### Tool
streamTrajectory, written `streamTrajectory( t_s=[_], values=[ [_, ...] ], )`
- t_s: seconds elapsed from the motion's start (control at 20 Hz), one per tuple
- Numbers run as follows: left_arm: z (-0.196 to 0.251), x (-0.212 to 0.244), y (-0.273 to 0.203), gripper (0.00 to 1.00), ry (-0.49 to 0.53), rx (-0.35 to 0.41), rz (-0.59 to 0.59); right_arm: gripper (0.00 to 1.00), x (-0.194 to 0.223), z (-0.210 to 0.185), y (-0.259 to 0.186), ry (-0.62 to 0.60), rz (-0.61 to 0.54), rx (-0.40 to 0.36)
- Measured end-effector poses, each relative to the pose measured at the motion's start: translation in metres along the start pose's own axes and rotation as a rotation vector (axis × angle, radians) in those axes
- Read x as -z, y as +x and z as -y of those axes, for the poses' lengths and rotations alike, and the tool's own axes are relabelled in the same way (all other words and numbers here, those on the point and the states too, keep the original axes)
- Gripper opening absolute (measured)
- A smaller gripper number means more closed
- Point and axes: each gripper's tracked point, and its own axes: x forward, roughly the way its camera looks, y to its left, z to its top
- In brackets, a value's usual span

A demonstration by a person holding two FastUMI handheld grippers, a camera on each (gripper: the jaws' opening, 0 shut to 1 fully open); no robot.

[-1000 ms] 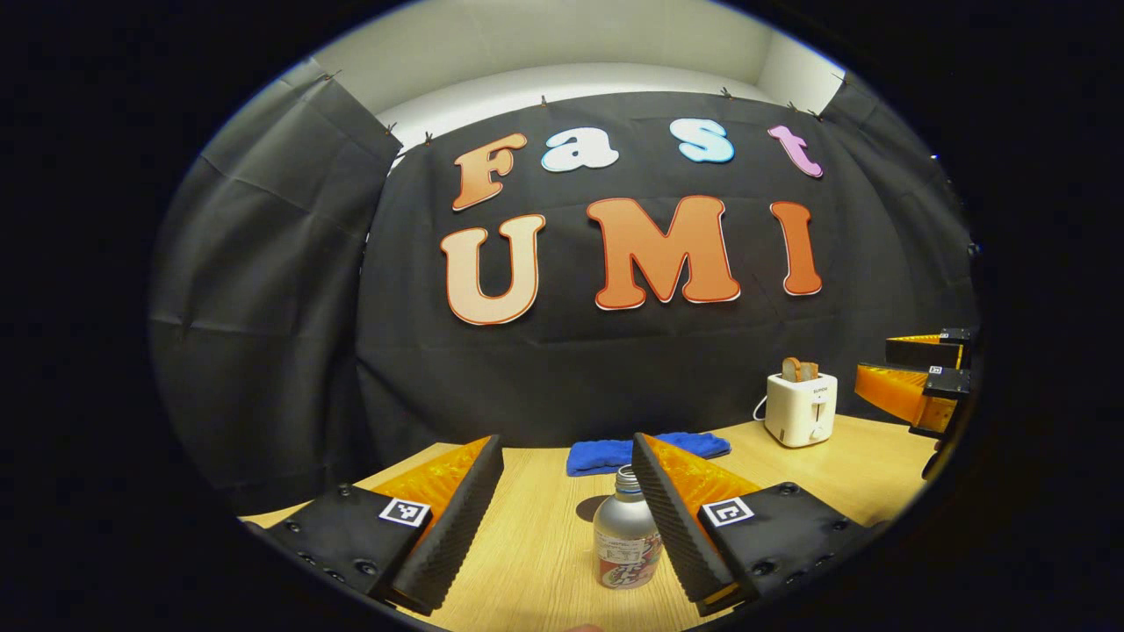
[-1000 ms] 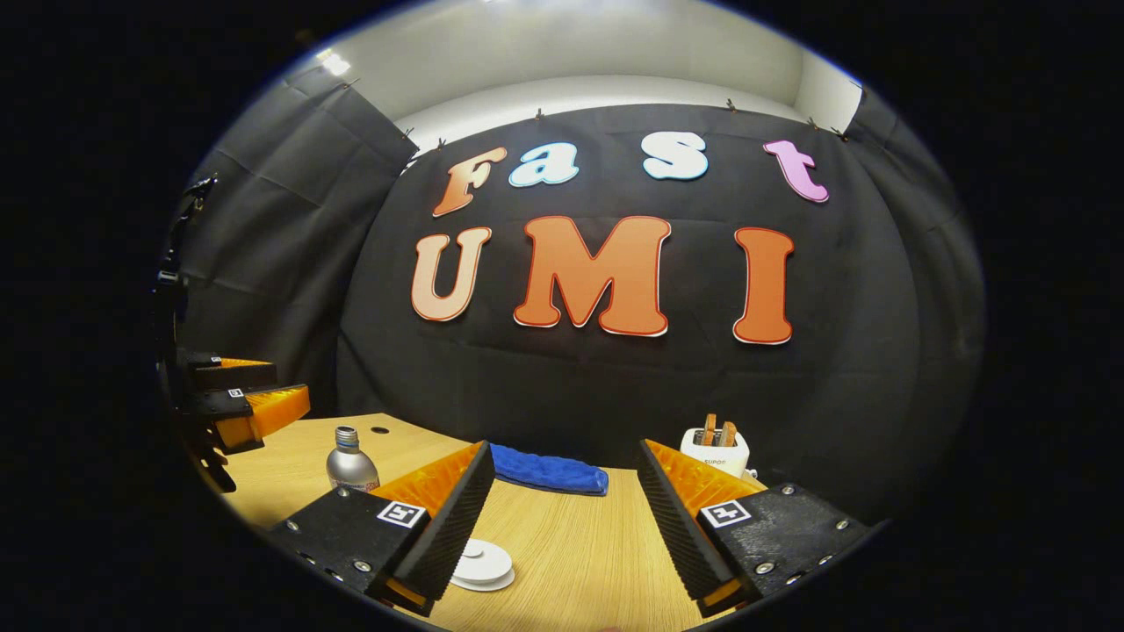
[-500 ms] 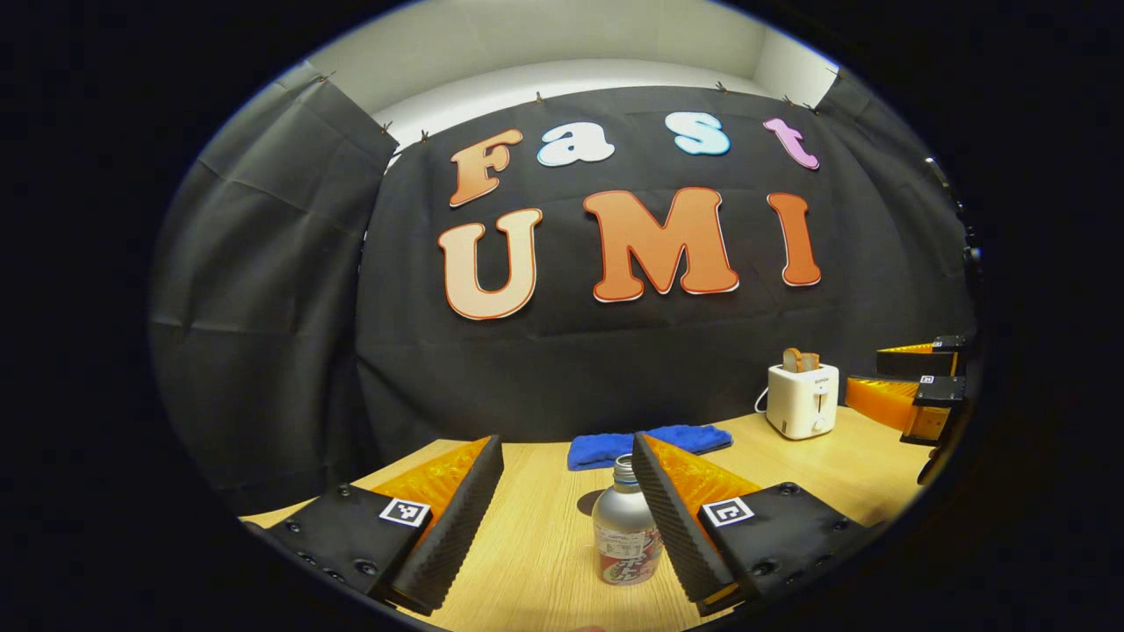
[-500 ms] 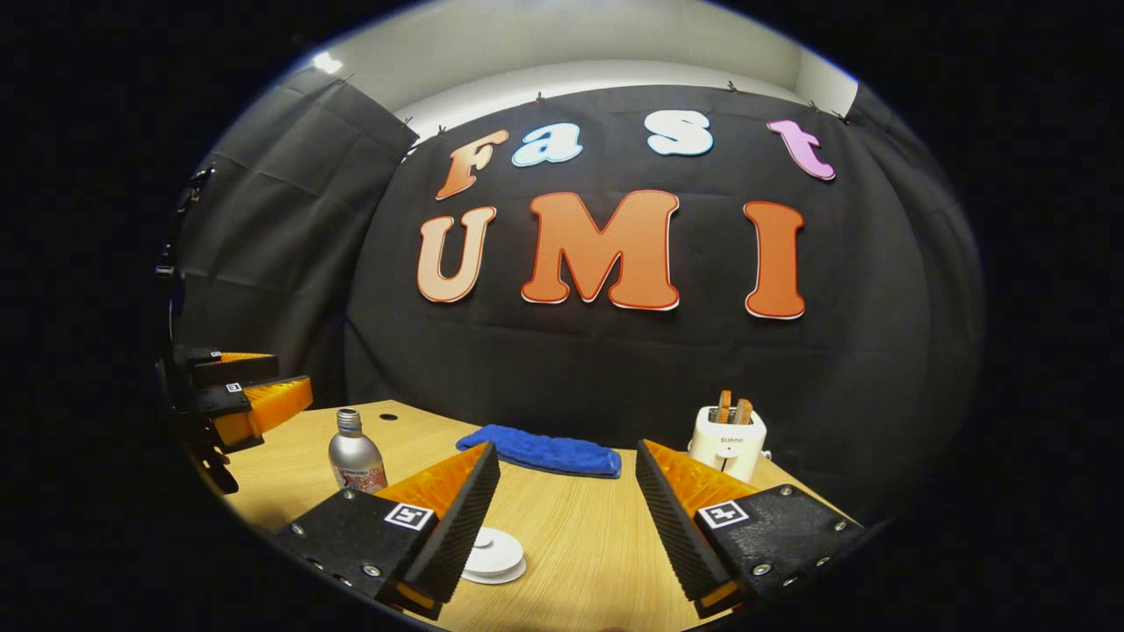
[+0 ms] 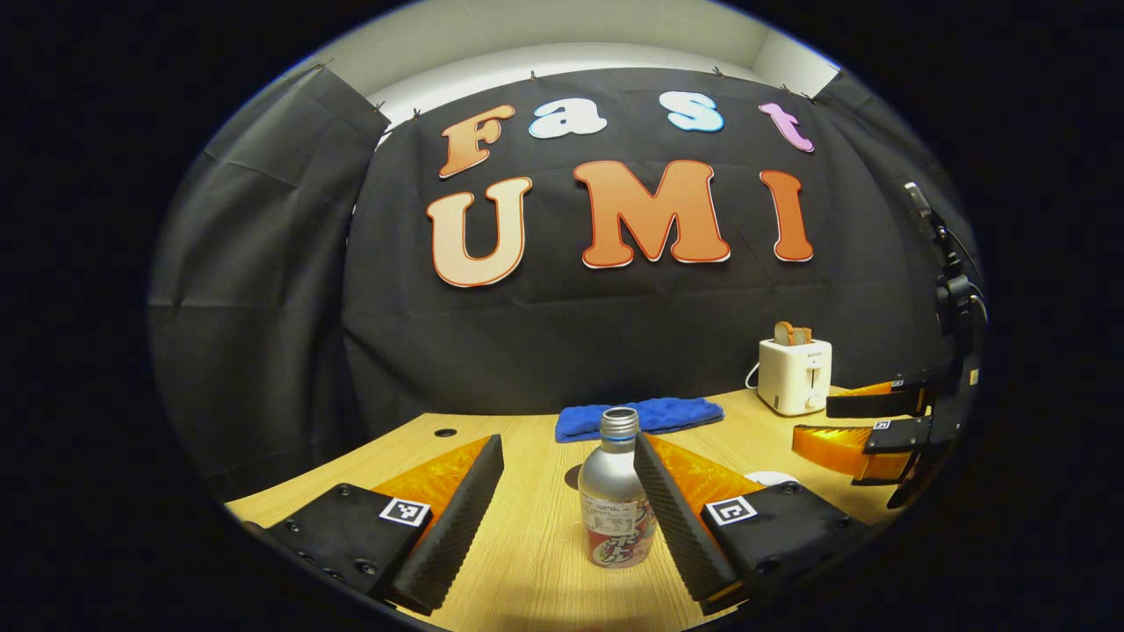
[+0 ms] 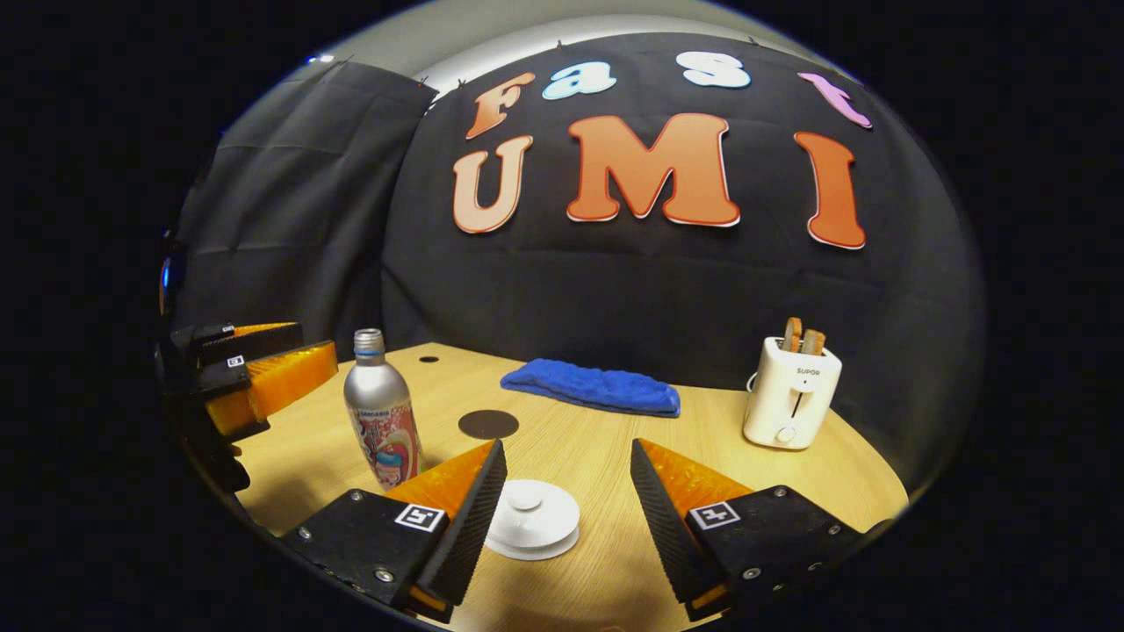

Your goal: Open the teacup lid with one hand, grasp the water bottle and pour water into the teacup with the other hand; after pouring, place the water bottle on the coaster and then close the teacup lid.

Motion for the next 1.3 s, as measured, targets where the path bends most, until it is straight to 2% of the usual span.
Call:
streamTrajectory(
  t_s=[0.2, 0.25, 0.3, 0.35, 0.4, 0.45, 0.5, 0.55, 0.9, 1.0, 1.05, 1.3],
  values=[
    [0.009, 0.016, 0.004, 0.94, -0.019, 0.030, -0.028, 0.86, 0.019, -0.011, 0.018, 0.007, -0.051, -0.037],
    [0.010, 0.021, 0.006, 0.98, -0.019, 0.034, -0.037, 0.86, 0.022, -0.013, 0.021, 0.005, -0.058, -0.042],
    [0.011, 0.026, 0.008, 0.94, -0.019, 0.036, -0.045, 0.86, 0.024, -0.015, 0.025, 0.000, -0.062, -0.051],
    [0.011, 0.032, 0.010, 0.94, -0.022, 0.044, -0.061, 0.81, 0.026, -0.016, 0.028, -0.006, -0.064, -0.052],
    [0.013, 0.038, 0.013, 0.98, -0.025, 0.048, -0.073, 0.78, 0.029, -0.017, 0.029, -0.011, -0.071, -0.057],
    [0.014, 0.042, 0.015, 0.98, -0.024, 0.049, -0.086, 0.73, 0.036, -0.019, 0.031, -0.017, -0.084, -0.067],
    [0.013, 0.043, 0.016, 0.94, -0.028, 0.051, -0.088, 0.70, 0.039, -0.021, 0.032, -0.022, -0.091, -0.071],
    [0.015, 0.044, 0.016, 0.99, -0.031, 0.059, -0.092, 0.65, 0.041, -0.022, 0.033, -0.026, -0.097, -0.074],
    [0.031, 0.069, 0.023, 0.99, -0.049, 0.105, -0.156, 0.41, 0.047, -0.027, 0.039, -0.067, -0.103, -0.094],
    [0.035, 0.076, 0.026, 0.99, -0.055, 0.117, -0.179, 0.23, 0.046, -0.027, 0.038, -0.057, -0.102, -0.096],
    [0.036, 0.080, 0.028, 0.99, -0.059, 0.121, -0.191, 0.25, 0.045, -0.027, 0.038, -0.045, -0.103, -0.099],
    [0.038, 0.095, 0.036, 1.00, -0.071, 0.125, -0.235, 0.23, 0.026, -0.017, 0.031, 0.003, -0.061, -0.096]
  ],
)
